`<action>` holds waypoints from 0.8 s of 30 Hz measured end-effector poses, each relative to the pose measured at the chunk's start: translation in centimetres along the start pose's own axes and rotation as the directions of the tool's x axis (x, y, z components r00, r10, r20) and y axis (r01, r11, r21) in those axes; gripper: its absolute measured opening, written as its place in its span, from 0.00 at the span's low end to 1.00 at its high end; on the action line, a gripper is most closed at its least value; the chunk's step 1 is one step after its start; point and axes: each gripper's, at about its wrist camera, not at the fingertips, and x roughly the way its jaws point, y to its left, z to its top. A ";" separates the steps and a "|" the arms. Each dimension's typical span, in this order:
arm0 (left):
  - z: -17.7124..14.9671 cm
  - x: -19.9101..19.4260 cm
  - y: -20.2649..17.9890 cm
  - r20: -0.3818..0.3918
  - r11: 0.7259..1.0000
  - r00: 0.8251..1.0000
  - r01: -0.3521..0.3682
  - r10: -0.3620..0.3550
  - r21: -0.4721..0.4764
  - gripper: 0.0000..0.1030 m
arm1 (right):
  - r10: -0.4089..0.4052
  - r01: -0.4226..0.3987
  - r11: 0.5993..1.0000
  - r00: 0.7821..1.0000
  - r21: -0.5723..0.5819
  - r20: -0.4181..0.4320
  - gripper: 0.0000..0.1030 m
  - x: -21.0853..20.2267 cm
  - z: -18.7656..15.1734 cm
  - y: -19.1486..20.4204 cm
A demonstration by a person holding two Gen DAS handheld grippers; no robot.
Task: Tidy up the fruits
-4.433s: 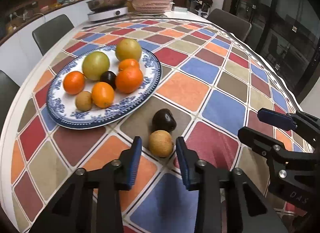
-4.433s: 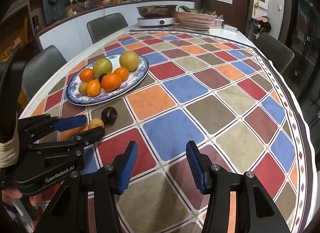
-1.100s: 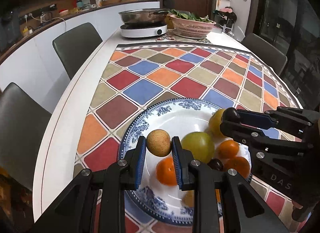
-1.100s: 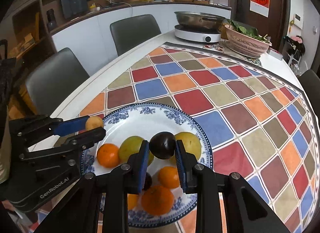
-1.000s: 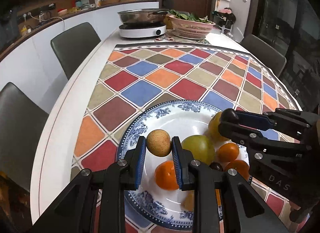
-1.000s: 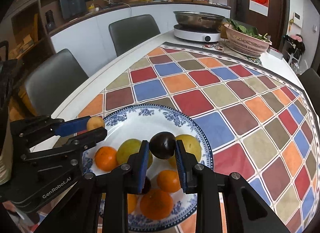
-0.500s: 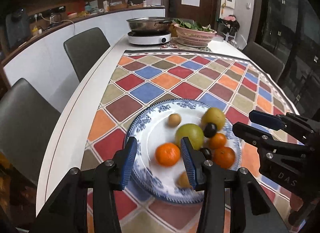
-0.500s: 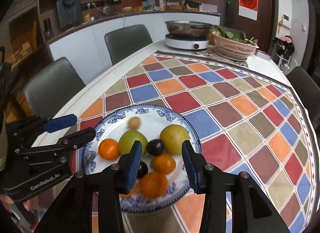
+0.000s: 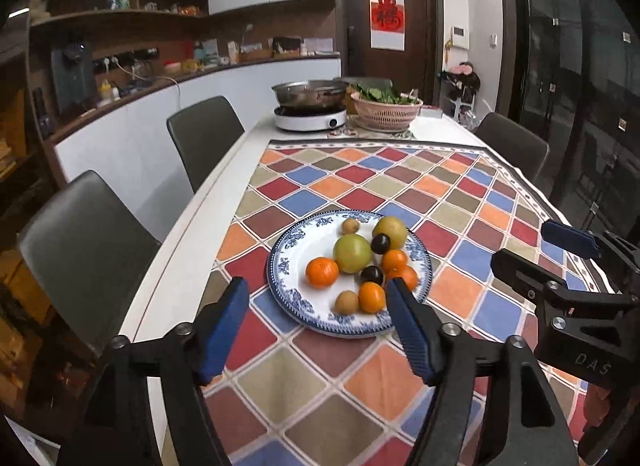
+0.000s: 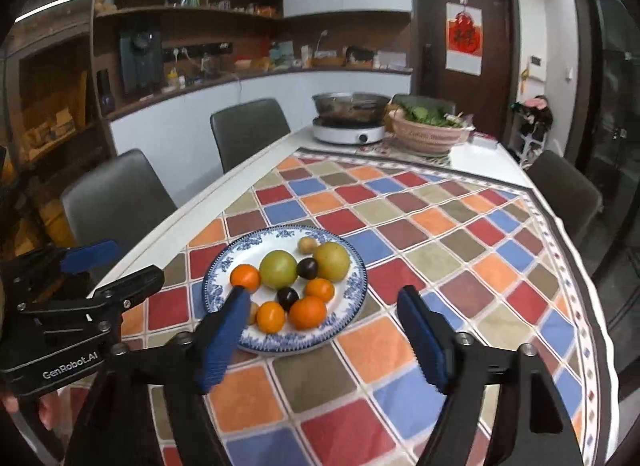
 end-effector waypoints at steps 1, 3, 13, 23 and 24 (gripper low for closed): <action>-0.4 -0.6 -0.1 0.003 1.000 1.000 -0.005 0.005 -0.004 0.73 | -0.013 0.013 1.000 1.000 -0.005 0.009 0.75 -0.9 -0.4 0.1; -1.2 -2.0 -0.2 0.018 1.000 1.000 -0.013 0.013 -0.013 0.78 | -0.036 0.036 0.999 0.999 -0.015 0.018 0.75 -2.4 -1.3 0.2; -4.3 -6.7 -1.3 0.052 0.999 0.998 -0.037 0.036 0.007 0.89 | -0.081 0.081 0.997 0.996 0.002 0.045 0.82 -7.9 -4.8 0.3; -6.1 -9.4 -2.0 0.078 1.000 0.997 -0.018 0.017 0.009 0.93 | -0.099 0.098 0.995 0.993 0.022 0.068 0.82 -11.4 -6.8 0.5; -6.2 -9.6 -2.1 0.081 1.000 0.997 -0.018 0.017 0.009 0.93 | -0.101 0.099 0.995 0.993 0.023 0.069 0.82 -11.7 -7.0 0.6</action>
